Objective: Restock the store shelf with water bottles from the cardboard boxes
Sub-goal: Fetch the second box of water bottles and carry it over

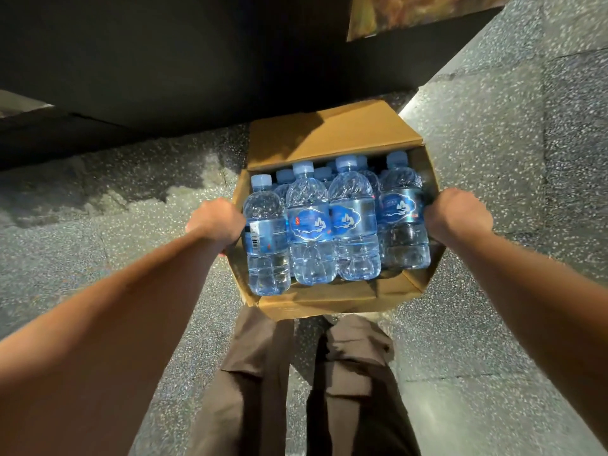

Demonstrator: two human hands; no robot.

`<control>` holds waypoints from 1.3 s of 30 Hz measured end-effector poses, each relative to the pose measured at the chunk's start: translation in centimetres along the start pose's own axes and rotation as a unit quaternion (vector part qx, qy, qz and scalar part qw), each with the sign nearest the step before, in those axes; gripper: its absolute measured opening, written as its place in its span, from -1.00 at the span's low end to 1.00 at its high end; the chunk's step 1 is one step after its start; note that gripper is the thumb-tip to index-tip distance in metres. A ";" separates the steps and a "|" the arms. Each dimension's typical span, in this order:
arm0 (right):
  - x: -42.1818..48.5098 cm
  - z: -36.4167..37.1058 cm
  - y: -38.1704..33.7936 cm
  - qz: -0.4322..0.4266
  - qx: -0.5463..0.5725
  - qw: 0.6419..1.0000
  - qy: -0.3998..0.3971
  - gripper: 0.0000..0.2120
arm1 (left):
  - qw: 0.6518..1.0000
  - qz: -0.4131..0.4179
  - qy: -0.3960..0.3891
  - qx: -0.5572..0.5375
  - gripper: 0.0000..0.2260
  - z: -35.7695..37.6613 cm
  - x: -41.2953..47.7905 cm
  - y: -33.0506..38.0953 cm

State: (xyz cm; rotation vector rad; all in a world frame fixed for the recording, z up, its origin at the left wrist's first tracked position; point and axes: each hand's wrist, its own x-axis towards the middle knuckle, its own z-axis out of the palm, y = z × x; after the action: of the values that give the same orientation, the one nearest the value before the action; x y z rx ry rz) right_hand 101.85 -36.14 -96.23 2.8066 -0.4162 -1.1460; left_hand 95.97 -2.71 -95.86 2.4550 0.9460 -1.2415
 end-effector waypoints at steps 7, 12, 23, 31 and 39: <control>-0.6 0.0 0.2 -0.034 -0.083 0.996 0.021 -0.72 | 0.995 0.023 -0.028 0.096 -0.74 -0.2 -0.1 -0.4; -2.4 0.2 0.8 -0.086 -0.076 0.993 0.041 -0.67 | 0.992 0.041 -0.017 0.122 -0.79 -0.1 -2.6 -0.5; -8.8 -2.8 -1.4 -0.151 -0.119 0.981 0.033 -0.56 | 1.000 0.009 -0.024 0.009 -0.75 4.0 -9.9 -9.5; -15.9 -5.2 -10.0 -0.250 -0.203 0.945 0.056 -0.67 | 0.996 -0.073 0.008 -0.050 -0.73 4.5 -15.9 -19.9; -28.0 -4.4 -20.4 -0.365 -0.297 0.871 0.143 -0.69 | 0.976 -0.154 0.029 -0.153 -0.68 8.1 -23.0 -32.3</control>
State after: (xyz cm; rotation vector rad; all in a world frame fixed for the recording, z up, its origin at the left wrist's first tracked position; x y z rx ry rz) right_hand 90.27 -8.90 -77.81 2.4988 0.9346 -0.7021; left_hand 60.17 8.01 -80.18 2.1715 1.4580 -1.0191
